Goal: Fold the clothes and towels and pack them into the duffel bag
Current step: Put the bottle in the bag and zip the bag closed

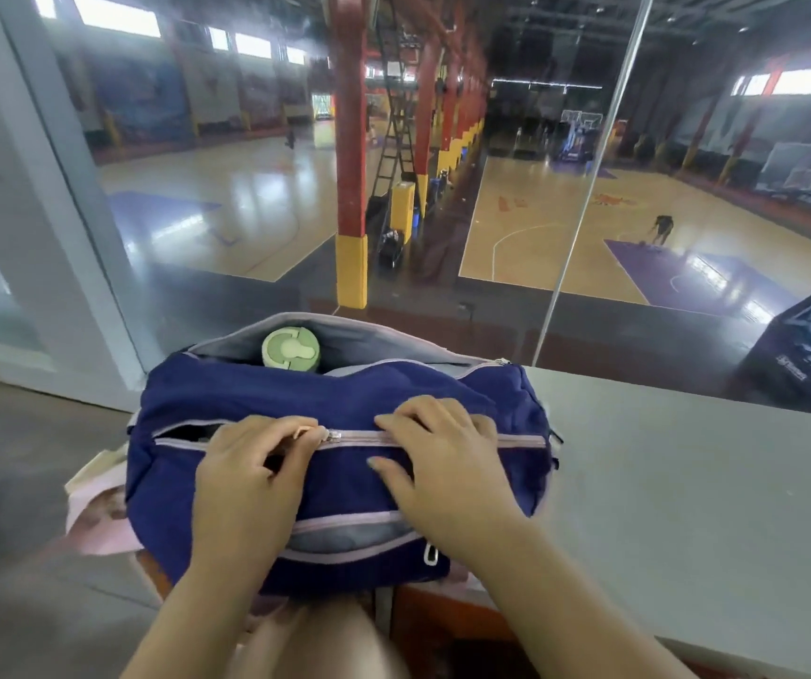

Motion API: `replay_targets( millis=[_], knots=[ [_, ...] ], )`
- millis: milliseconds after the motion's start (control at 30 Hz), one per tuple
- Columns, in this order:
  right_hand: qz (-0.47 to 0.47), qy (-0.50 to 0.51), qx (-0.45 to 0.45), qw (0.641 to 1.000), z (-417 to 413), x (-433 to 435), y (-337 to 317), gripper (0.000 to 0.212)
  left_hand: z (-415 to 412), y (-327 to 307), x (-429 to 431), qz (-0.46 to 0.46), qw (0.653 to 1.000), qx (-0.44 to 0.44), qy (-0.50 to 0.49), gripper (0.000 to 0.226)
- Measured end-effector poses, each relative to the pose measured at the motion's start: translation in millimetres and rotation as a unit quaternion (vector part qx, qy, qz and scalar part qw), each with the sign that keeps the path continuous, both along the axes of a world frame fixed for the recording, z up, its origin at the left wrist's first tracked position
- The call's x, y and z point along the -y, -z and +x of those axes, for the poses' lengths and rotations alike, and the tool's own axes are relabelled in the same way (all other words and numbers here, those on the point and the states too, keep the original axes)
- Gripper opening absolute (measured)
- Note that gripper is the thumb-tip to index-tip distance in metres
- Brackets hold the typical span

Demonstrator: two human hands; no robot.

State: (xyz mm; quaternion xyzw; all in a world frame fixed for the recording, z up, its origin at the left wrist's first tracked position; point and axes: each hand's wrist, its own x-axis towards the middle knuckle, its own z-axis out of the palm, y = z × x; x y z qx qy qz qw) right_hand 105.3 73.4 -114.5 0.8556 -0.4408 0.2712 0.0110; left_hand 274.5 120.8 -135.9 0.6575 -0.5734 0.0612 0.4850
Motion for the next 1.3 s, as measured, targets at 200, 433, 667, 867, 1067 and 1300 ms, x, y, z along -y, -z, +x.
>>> replay_targets(
  millis=[200, 433, 667, 867, 1067, 1300],
  knots=[
    [0.034, -0.045, -0.021, 0.998, 36, 8, 13, 0.013, 21, 4, -10, 0.0, 0.999, -0.023, 0.028, 0.024],
    [0.076, -0.007, -0.004, 0.997, 29, 6, 22, 0.017, 81, 16, -29, 0.033, 0.984, -0.134, -0.114, 0.009],
    [0.042, -0.004, 0.012, 0.999, 30, 0, 25, 0.01, 123, 22, -33, 0.083, 0.949, -0.243, -0.183, 0.009],
    [0.097, -0.057, 0.039, 0.993, 18, 7, 17, 0.011, 125, 24, -21, 0.136, 0.944, -0.229, -0.196, 0.027],
    [0.097, -0.024, 0.119, 0.988, -16, 18, 6, 0.01, 95, -3, -3, 0.103, 0.981, -0.119, -0.116, 0.03],
    [0.086, 0.085, 0.138, 0.983, -60, 60, -2, 0.011, 19, -29, 65, 0.119, 0.989, -0.033, 0.082, 0.012]
  ],
)
